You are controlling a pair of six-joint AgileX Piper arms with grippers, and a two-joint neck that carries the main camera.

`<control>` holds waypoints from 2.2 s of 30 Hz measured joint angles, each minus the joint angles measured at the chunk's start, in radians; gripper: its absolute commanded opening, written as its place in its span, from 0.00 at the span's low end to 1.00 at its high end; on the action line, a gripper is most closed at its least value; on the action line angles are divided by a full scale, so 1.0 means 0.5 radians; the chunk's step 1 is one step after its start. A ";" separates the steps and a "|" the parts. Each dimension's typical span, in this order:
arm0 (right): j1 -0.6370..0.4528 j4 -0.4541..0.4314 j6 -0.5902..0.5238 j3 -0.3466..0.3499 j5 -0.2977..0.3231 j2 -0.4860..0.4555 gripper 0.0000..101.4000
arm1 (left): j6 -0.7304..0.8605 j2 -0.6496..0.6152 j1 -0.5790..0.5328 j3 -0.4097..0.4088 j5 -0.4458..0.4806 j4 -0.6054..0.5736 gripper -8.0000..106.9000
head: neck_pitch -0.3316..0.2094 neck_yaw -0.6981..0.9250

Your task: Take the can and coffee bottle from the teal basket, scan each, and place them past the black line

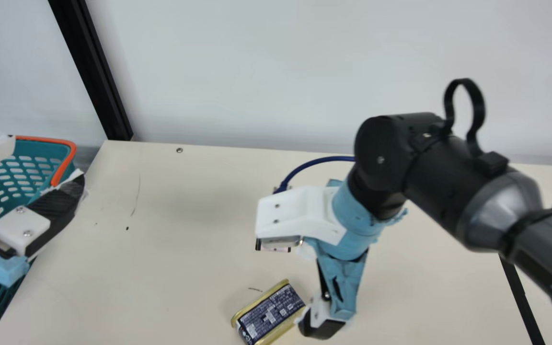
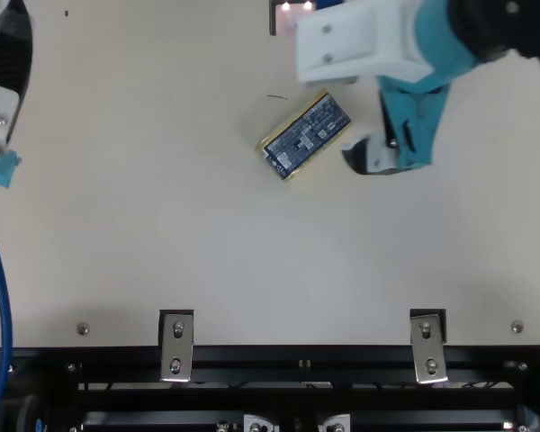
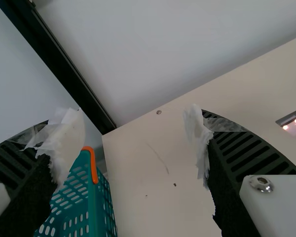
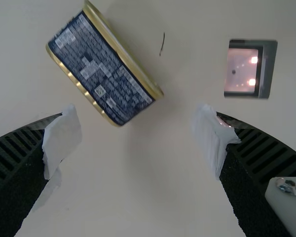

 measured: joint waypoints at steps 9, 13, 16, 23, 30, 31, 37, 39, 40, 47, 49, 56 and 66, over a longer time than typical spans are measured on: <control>0.184 0.044 -0.218 -0.074 0.003 0.092 1.00 | 0.000 0.000 0.000 0.000 -0.004 0.000 0.85 | -0.010 0.000; 0.233 -0.005 -0.301 -0.092 0.004 0.096 1.00 | 0.000 0.000 0.000 0.000 -0.004 0.000 0.85 | -0.010 0.000; 0.270 -0.084 -0.372 -0.099 0.001 0.096 1.00 | 0.000 0.000 0.000 0.000 -0.004 0.000 0.85 | -0.010 0.000; 0.368 -0.290 -0.497 -0.030 0.002 0.090 1.00 | 0.000 0.000 0.000 0.000 -0.004 0.000 0.85 | -0.010 0.000; 0.456 -0.372 -0.528 0.059 -0.100 0.121 1.00 | 0.000 0.000 0.000 0.000 -0.004 0.000 0.85 | -0.010 0.000; 0.465 -0.379 -0.528 0.065 -0.122 0.129 1.00 | 0.000 0.000 0.000 0.000 -0.004 0.000 0.85 | -0.010 0.000; 0.492 -0.439 -0.471 0.102 -0.218 0.200 0.00 | 0.000 0.000 0.000 0.000 -0.004 0.000 0.85 | 0.000 0.000; 0.484 -0.450 -0.432 0.115 -0.236 0.205 0.00 | 0.000 0.000 0.000 0.000 -0.004 0.000 0.85 | -0.010 0.000; 0.479 -0.439 -0.412 0.117 -0.234 0.204 0.00 | 0.000 0.000 0.000 0.000 -0.004 0.000 0.85 | -0.010 0.000; 0.383 -0.384 -0.256 0.065 -0.199 0.116 0.00 | 0.000 0.000 0.000 0.000 -0.004 0.000 0.85 | -0.010 0.000; 0.345 -0.360 -0.211 0.022 -0.180 0.082 0.00 | 0.000 0.000 0.000 0.000 -0.004 0.000 0.85 | -0.010 0.000; 0.155 -0.392 0.030 -0.070 -0.119 0.012 0.00 | 0.000 0.000 0.000 0.000 -0.004 0.000 0.85 | 0.010 -0.143; -0.298 -0.534 0.467 0.197 -0.125 -0.235 0.00 | 0.000 0.000 0.000 0.000 -0.004 0.000 0.85 | 0.000 -0.737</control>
